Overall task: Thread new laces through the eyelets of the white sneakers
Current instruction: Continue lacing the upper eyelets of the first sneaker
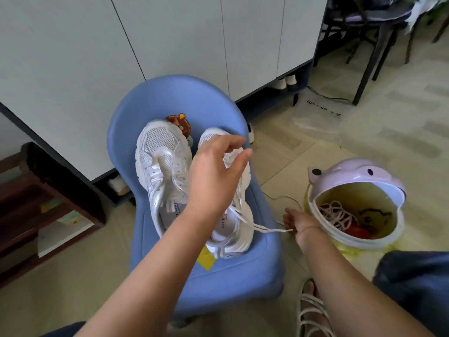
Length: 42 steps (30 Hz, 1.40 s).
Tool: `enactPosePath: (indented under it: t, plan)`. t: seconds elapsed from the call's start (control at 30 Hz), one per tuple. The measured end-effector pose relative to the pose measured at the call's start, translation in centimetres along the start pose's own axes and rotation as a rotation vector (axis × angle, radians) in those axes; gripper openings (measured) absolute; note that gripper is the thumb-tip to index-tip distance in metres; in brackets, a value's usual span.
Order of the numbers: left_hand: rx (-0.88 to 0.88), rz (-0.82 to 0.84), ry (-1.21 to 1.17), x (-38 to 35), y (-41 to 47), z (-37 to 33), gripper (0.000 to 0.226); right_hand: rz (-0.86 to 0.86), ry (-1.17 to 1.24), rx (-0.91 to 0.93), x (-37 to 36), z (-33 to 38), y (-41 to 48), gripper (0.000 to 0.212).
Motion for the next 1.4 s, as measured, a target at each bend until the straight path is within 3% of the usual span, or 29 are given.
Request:
enactPosePath:
  t: [0.1,0.3,0.4,0.57,0.87,1.13,1.3,1.4]
  plan:
    - [-0.037,0.136,0.093,-1.4,2.1,0.0,0.016,0.051,-0.063,-0.073,-0.6,-1.4,3.1,0.040]
    - [-0.021,0.348,0.259,-2.5,4.6,1.9,0.019,0.071,-0.205,0.092,-2.6,-1.5,6.7,0.010]
    - [-0.018,0.464,0.282,-4.0,5.3,2.4,0.021,0.067,-0.362,0.152,-2.8,-2.4,9.0,0.027]
    - [-0.061,0.607,0.261,-7.0,6.1,2.5,0.020,0.012,-0.487,0.163,-2.8,-4.0,11.2,0.035]
    - [-0.069,0.719,0.172,-10.6,7.3,2.7,0.022,-0.074,-0.722,0.224,-3.2,-6.1,15.5,0.040]
    - [-0.115,0.741,0.205,-11.8,7.9,3.2,0.021,-0.107,-0.791,0.224,-2.5,-7.6,16.6,0.030]
    - [-0.097,0.709,0.208,-12.0,8.0,3.5,0.021,-0.124,-0.866,0.277,-2.5,-7.3,17.4,0.010]
    - [-0.113,0.724,0.209,-12.1,8.0,3.4,0.019,-0.152,-0.835,0.256,-2.6,-6.9,17.5,0.011]
Point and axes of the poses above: each hand's wrist, its own y-axis towards the middle knuckle, its own x-axis out of the back of the hand, z = x × y, the point moved 6 cm from there along y, towards the middle knuckle, and after that the axes turned 1 degree about -z, right-handed, at the moved point
